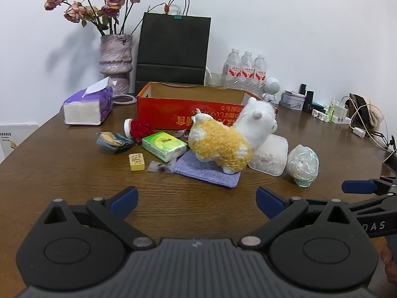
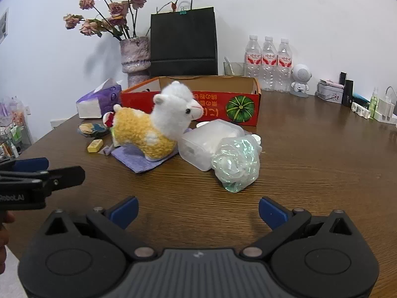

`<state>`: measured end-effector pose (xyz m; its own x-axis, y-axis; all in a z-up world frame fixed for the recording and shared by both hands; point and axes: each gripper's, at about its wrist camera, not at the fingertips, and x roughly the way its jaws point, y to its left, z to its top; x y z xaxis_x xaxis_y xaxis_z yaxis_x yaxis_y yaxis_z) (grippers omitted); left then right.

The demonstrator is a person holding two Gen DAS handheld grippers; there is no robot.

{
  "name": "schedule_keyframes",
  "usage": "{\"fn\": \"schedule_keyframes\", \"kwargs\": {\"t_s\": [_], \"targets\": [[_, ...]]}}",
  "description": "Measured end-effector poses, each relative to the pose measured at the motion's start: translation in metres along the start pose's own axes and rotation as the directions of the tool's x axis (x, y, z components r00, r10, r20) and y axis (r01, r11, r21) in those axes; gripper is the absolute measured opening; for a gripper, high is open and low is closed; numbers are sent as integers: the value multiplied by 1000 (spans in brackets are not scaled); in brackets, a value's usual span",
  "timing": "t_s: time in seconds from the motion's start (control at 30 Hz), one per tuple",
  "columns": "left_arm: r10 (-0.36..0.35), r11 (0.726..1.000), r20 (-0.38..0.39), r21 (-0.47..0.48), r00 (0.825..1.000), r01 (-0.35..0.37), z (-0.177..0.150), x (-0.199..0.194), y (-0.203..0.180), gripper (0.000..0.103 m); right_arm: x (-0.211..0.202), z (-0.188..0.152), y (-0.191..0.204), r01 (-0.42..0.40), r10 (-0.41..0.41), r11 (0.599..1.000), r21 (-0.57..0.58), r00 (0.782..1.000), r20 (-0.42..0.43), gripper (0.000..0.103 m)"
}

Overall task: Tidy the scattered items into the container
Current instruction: 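Grasp the plush alpaca with the left tool while the right tool grasps the iridescent bag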

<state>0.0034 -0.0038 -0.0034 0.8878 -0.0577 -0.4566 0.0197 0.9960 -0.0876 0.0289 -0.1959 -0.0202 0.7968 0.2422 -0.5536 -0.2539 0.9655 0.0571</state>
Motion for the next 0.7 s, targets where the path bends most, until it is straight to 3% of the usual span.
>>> {"fn": "schedule_keyframes", "kwargs": {"t_s": [0.2,0.43,0.57,0.7], "targets": [[2,999,58,54,998,-6,20,19,-9,103,15,5,-6,45,-45,999,5,999,2,103],[-61,981,84,187,995,45,42,60,-35,103,47,20,-18,101,-101,995,6,994,32,103],[-23,972,108,237,994,-4,47,89,-50,103,65,29,-27,96,-96,995,15,995,15,103],[-31,961,107,276,994,1,52,108,-58,103,73,34,-34,92,-92,995,44,996,7,103]]}}
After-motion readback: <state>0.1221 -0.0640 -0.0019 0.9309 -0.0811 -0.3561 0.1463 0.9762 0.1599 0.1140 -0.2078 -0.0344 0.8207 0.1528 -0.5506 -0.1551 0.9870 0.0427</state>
